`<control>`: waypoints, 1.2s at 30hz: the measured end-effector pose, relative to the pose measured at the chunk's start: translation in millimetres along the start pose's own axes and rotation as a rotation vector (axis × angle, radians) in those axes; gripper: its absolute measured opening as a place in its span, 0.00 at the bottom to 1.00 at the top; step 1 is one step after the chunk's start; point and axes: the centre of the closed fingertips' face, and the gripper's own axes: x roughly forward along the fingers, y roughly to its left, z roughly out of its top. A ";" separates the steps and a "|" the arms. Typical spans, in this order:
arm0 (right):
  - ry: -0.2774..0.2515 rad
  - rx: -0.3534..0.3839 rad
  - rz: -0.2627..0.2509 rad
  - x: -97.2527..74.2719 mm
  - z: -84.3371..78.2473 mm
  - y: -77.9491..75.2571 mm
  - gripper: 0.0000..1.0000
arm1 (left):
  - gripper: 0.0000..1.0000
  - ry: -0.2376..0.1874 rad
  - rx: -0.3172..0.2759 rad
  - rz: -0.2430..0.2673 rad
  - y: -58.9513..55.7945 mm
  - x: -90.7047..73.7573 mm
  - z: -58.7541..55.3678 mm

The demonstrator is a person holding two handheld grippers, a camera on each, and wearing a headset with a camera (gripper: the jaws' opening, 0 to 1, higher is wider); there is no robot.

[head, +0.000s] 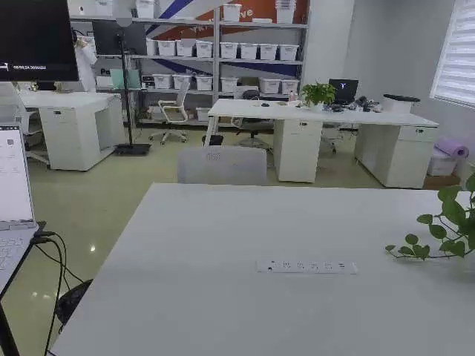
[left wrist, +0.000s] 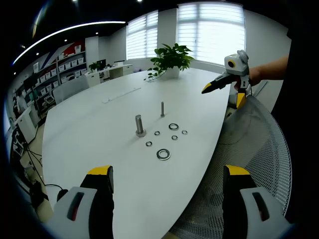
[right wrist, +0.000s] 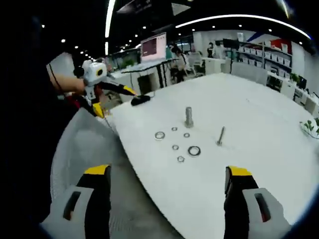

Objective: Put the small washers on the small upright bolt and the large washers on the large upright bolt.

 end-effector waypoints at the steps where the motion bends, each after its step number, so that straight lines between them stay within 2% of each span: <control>1: 0.000 0.002 0.000 0.0 -0.3 -0.2 0.85 | 0.85 -0.001 -0.002 -0.002 0.0 -0.2 -0.1; 9: 0.006 0.008 0.016 1.0 -1.3 -4.3 0.85 | 0.86 -0.002 -0.020 -0.002 1.5 0.2 3.9; 17: -0.009 0.003 0.018 -1.4 4.4 -10.8 0.85 | 0.86 0.010 0.003 -0.004 -3.1 2.6 8.9; 26: 0.004 -0.005 0.015 -2.0 -0.9 -5.4 0.82 | 0.86 -0.004 -0.007 -0.001 -7.3 0.1 12.8; 29: -0.010 0.007 0.016 -3.1 1.0 -3.8 0.82 | 0.86 0.002 -0.002 -0.002 -9.3 -1.5 12.5; 36: 0.006 0.007 0.012 -0.7 -2.0 -4.8 0.80 | 0.86 -0.006 -0.010 0.000 -7.2 -2.0 12.5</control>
